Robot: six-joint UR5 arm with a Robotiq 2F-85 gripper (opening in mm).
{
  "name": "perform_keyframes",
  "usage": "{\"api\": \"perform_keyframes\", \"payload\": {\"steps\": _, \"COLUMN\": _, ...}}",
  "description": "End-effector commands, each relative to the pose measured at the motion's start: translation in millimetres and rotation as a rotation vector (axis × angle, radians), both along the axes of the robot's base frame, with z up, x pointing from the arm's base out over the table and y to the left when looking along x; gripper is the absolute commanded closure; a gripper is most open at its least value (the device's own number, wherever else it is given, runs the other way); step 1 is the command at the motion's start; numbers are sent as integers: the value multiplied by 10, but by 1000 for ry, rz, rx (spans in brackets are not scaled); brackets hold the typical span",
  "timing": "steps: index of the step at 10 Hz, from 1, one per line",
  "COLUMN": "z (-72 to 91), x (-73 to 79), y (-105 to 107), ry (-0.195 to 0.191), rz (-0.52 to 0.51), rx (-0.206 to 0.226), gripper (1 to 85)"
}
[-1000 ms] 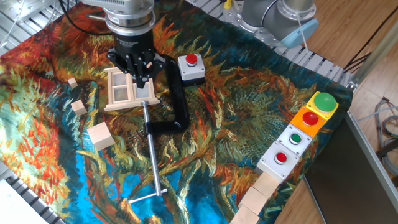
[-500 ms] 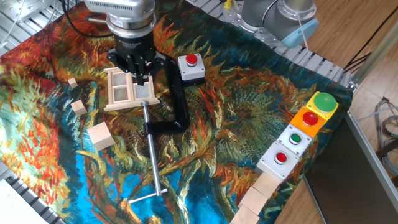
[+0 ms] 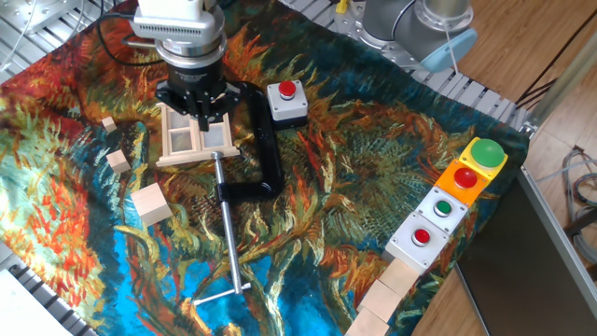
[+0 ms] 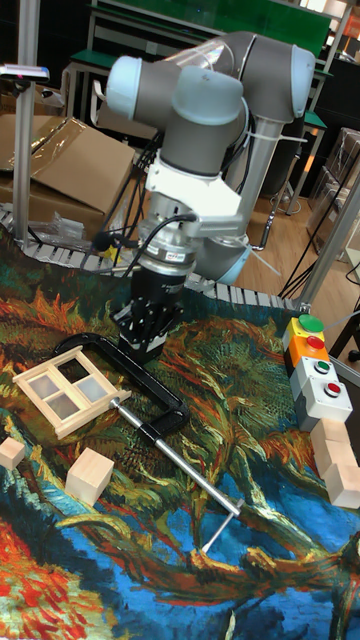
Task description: Close a sliding window
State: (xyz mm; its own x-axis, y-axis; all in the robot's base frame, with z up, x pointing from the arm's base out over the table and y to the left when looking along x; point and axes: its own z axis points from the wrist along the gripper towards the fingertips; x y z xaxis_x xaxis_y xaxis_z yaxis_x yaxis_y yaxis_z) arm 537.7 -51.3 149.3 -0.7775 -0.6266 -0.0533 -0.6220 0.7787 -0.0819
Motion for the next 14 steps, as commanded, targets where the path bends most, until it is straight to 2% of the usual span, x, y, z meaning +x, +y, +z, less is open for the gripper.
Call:
{"api": "perform_keyframes", "payload": {"steps": 1, "z": -33, "x": 66, "y": 31, "ry": -29, "rz": -22, "rx": 32, "gripper": 813}}
{"api": "perform_keyframes", "payload": {"steps": 2, "z": -34, "x": 53, "y": 90, "ry": -24, "rz": -12, "rx": 54, "gripper": 813}}
{"api": "perform_keyframes", "payload": {"steps": 4, "z": -292, "x": 138, "y": 131, "ry": 5, "rz": 0, "rx": 59, "gripper": 813}}
{"api": "perform_keyframes", "payload": {"steps": 5, "z": -436, "x": 105, "y": 29, "ry": 28, "rz": 13, "rx": 27, "gripper": 813}}
{"api": "perform_keyframes", "payload": {"steps": 6, "z": -532, "x": 32, "y": -159, "ry": 43, "rz": 32, "rx": -11, "gripper": 807}}
{"api": "perform_keyframes", "payload": {"steps": 7, "z": -555, "x": -43, "y": -299, "ry": 47, "rz": 44, "rx": -20, "gripper": 800}}
{"api": "perform_keyframes", "payload": {"steps": 8, "z": -550, "x": -98, "y": -315, "ry": 53, "rz": 38, "rx": -7, "gripper": 760}}
{"api": "perform_keyframes", "payload": {"steps": 9, "z": -550, "x": -78, "y": -263, "ry": 44, "rz": 31, "rx": 13, "gripper": 753}}
{"api": "perform_keyframes", "payload": {"steps": 10, "z": -548, "x": -46, "y": -167, "ry": 31, "rz": 14, "rx": 51, "gripper": 753}}
{"api": "perform_keyframes", "payload": {"steps": 12, "z": -569, "x": -20, "y": -164, "ry": 23, "rz": -5, "rx": 44, "gripper": 760}}
{"api": "perform_keyframes", "payload": {"steps": 13, "z": -658, "x": -50, "y": -155, "ry": 28, "rz": -5, "rx": 30, "gripper": 763}}
{"api": "perform_keyframes", "payload": {"steps": 14, "z": -731, "x": -149, "y": -277, "ry": 45, "rz": 7, "rx": -6, "gripper": 763}}
